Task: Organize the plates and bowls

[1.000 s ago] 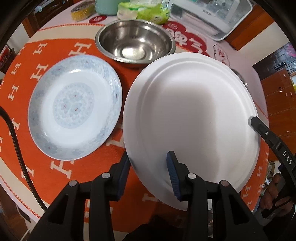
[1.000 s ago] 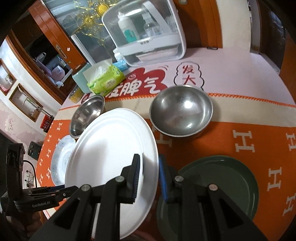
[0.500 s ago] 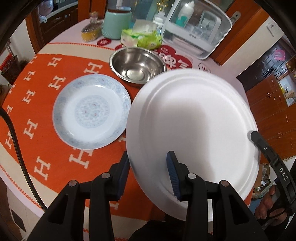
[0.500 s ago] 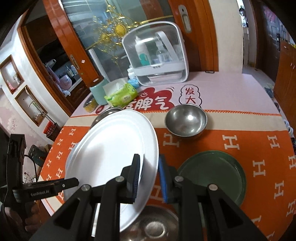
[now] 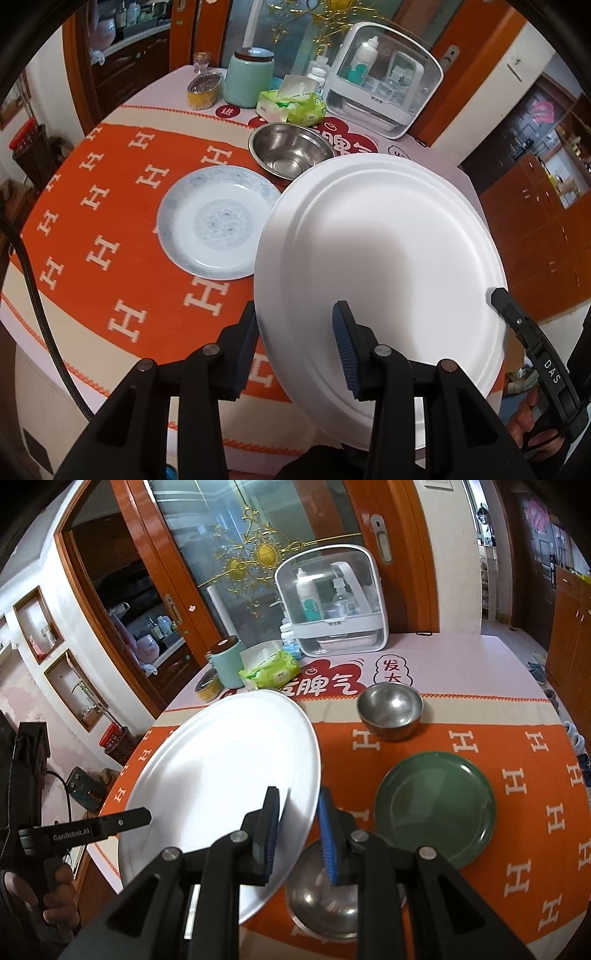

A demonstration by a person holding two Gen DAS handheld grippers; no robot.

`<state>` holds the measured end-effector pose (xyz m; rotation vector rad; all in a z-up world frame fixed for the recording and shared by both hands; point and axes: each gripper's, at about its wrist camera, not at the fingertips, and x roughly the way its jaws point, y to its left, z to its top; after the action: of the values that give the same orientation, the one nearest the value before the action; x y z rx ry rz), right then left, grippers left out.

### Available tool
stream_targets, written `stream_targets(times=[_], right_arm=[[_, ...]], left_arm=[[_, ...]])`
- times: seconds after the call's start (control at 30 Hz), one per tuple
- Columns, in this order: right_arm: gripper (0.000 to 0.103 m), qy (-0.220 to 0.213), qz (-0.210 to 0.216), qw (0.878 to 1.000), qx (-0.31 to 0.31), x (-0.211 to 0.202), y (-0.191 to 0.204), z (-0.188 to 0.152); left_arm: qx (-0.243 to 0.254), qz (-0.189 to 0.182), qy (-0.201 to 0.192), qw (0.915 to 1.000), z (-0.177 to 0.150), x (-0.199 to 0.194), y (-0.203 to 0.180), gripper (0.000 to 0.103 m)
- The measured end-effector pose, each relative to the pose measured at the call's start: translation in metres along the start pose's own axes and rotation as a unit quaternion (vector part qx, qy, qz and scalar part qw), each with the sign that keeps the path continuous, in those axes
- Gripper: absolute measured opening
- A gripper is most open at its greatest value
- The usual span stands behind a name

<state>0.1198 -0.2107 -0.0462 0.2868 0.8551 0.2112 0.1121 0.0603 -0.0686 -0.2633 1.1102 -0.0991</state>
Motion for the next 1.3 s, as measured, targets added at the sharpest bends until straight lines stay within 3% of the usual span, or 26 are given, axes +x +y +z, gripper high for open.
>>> stream_targets(times=[0.23,0.63,1.0,1.3], right_arm=[[0.023,-0.001,-0.01,1.0,0.012,-0.01,0.02,-0.027],[0.024,0.022,-0.055,0.998,0.023,-0.011,0.064,-0.086],[0.024,0.071,-0.097,0.991,0.053,0.007,0.073,-0.129],[0.025,0.117,-0.124,0.981,0.091,0.038,0.054,-0.174]], left_arm=[[0.035,-0.002,0.004,0.9994,-0.015,-0.012,0.018,0.039],[0.076,-0.006,0.053,0.9957,-0.037,-0.006,0.06,0.039],[0.106,-0.017,0.108,0.9884,-0.059,0.028,0.081,0.039],[0.131,-0.016,0.152,0.9795,-0.081,0.077,0.084,0.039]])
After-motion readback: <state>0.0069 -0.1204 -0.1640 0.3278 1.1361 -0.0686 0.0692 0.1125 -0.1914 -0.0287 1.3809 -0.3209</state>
